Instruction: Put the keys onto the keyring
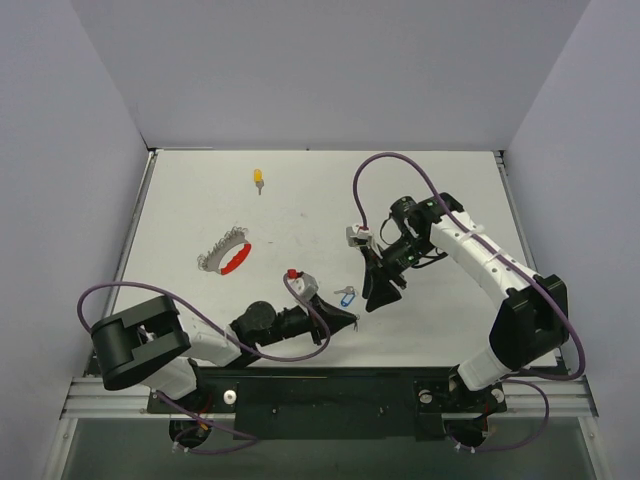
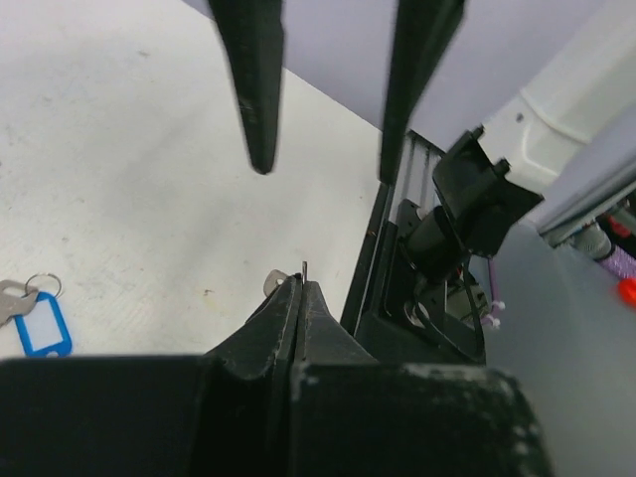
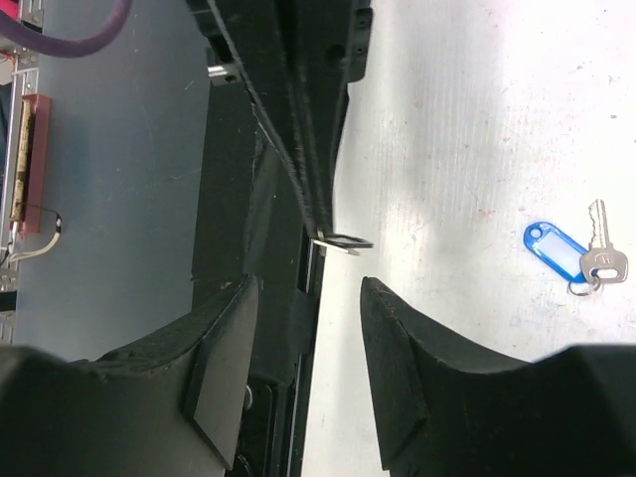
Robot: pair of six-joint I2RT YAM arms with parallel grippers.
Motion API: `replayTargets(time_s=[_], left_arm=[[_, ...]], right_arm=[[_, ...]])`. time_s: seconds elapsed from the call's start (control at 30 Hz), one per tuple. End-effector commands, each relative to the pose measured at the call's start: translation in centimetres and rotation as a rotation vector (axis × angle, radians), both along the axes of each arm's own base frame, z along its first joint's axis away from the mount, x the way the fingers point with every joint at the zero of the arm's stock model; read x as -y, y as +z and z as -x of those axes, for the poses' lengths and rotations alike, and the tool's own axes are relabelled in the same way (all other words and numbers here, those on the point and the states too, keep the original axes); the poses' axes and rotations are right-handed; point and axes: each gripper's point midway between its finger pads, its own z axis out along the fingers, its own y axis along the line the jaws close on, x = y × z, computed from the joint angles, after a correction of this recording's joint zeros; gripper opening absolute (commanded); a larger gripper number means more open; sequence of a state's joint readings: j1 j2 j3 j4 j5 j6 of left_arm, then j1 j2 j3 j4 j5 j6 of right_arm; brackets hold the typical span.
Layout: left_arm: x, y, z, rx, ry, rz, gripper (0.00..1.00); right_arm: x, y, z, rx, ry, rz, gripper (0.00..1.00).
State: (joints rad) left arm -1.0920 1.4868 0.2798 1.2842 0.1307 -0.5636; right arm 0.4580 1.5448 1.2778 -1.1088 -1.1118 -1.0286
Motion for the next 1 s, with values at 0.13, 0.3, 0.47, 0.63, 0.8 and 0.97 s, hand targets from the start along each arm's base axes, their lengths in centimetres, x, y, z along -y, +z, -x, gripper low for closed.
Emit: replayTargets(time_s=[0.13, 0.3, 0.47, 0.63, 0.8, 0.97], left_arm=[[-1.7, 9.7, 3.2, 0.524, -0.091, 0.252, 0.0], [-1.8, 10.0, 2.9, 0.558, -0.073, 0.241, 0.0], [-1.7, 10.2, 3.0, 0.568, -0.076, 0.245, 0.0], [-1.6, 10.4, 2.9, 0.565, -0.077, 0.254, 0.0], [-1.7, 10.9, 2.4, 0.537, -0.046, 0.285, 0.0], [-1.5, 11.2, 1.7, 0.462, -0.007, 0.306, 0.0]], right_arm=[[0.4, 1.7, 2.2, 0.062, 0.096, -0.068, 0.44], [1.6, 2.5, 5.6, 0.118, 0.291, -0.194, 0.5], [1.6, 2.2, 6.5, 0.15, 0.365, -0.229, 0.48], [1.2, 2.1, 6.8, 0.142, 0.382, -0.24, 0.45], [0.8, 2.2, 6.7, 0.116, 0.38, -0.233, 0.4], [0.4, 2.2, 6.6, 0.097, 0.364, -0.224, 0.39]])
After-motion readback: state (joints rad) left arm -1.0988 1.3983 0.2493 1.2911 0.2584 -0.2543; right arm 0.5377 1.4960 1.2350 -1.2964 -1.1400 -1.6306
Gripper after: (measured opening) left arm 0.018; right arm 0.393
